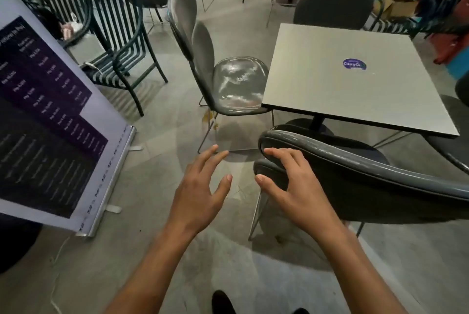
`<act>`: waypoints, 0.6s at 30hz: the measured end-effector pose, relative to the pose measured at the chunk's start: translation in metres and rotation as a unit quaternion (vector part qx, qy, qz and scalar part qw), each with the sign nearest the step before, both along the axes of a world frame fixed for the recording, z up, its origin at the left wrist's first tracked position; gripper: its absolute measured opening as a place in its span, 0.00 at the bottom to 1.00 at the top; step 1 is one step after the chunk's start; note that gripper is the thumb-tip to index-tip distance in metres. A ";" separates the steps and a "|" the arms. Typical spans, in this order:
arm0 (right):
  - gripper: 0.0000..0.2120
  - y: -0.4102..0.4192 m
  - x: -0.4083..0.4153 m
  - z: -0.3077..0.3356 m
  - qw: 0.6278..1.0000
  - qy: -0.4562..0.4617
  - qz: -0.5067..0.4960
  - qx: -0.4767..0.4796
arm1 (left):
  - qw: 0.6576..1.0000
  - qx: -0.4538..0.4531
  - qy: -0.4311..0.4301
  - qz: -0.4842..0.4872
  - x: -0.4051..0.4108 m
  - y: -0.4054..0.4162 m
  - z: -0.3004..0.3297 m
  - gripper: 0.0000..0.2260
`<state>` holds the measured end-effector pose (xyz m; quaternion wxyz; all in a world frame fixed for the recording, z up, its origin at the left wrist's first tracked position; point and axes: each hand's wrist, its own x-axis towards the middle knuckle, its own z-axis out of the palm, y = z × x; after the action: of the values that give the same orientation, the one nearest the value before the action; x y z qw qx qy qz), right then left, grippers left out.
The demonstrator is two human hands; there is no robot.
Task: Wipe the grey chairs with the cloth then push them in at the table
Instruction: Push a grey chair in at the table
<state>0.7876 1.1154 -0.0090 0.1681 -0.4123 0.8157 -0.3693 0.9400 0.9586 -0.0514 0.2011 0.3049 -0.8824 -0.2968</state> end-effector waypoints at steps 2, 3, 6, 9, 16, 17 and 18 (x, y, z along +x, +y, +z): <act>0.27 -0.022 0.010 -0.006 1.000 -0.003 0.004 -0.001 | 1.000 0.000 0.004 0.006 0.012 -0.017 -0.004 0.22; 0.28 -0.030 0.013 -0.008 1.000 -0.006 0.003 -0.001 | 1.000 -0.001 0.003 0.008 0.015 -0.023 -0.005 0.22; 0.29 -0.056 0.022 -0.015 1.000 -0.024 0.002 0.002 | 1.000 0.005 -0.003 0.013 0.026 -0.044 -0.010 0.22; 0.29 -0.084 0.026 -0.021 0.999 -0.037 0.003 0.001 | 1.000 0.009 -0.007 0.017 0.029 -0.070 -0.014 0.21; 0.30 -0.166 0.005 -0.043 0.998 -0.056 0.013 0.010 | 0.999 0.020 -0.028 0.026 0.009 -0.137 -0.028 0.22; 0.30 -0.182 0.000 -0.045 0.998 -0.058 0.016 0.009 | 0.999 0.020 -0.031 0.027 0.004 -0.150 -0.029 0.23; 0.30 -0.199 -0.005 -0.047 0.998 -0.060 0.020 0.007 | 0.999 0.019 -0.032 0.030 -0.002 -0.165 -0.030 0.23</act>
<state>0.7827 0.9160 -0.0562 0.2271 -0.4040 0.7983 -0.3845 0.9383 0.7932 -0.0814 0.1759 0.3447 -0.8729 -0.2973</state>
